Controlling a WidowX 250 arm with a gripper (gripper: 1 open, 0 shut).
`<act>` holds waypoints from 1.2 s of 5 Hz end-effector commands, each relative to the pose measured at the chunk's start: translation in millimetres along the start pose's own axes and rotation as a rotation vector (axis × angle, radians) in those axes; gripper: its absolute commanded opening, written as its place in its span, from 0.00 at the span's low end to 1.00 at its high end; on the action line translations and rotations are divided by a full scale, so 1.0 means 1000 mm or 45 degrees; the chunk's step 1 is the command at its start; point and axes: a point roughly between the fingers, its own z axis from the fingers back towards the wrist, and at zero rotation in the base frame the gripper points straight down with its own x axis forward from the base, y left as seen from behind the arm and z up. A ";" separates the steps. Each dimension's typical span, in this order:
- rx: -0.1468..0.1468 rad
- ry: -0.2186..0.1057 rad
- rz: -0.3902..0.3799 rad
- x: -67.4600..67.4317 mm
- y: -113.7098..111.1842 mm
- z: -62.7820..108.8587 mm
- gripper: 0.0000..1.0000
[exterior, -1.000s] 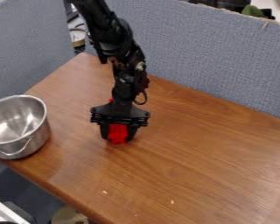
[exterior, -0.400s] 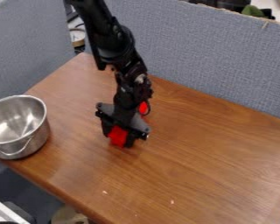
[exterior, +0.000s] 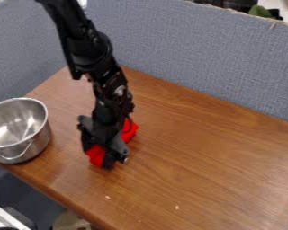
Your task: Put the red object in the metal pot
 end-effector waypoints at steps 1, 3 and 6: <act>0.045 -0.065 -0.005 -0.012 0.009 0.014 0.00; 0.140 -0.010 0.480 0.029 0.030 0.086 0.00; 0.211 0.107 0.611 0.001 0.087 0.133 0.00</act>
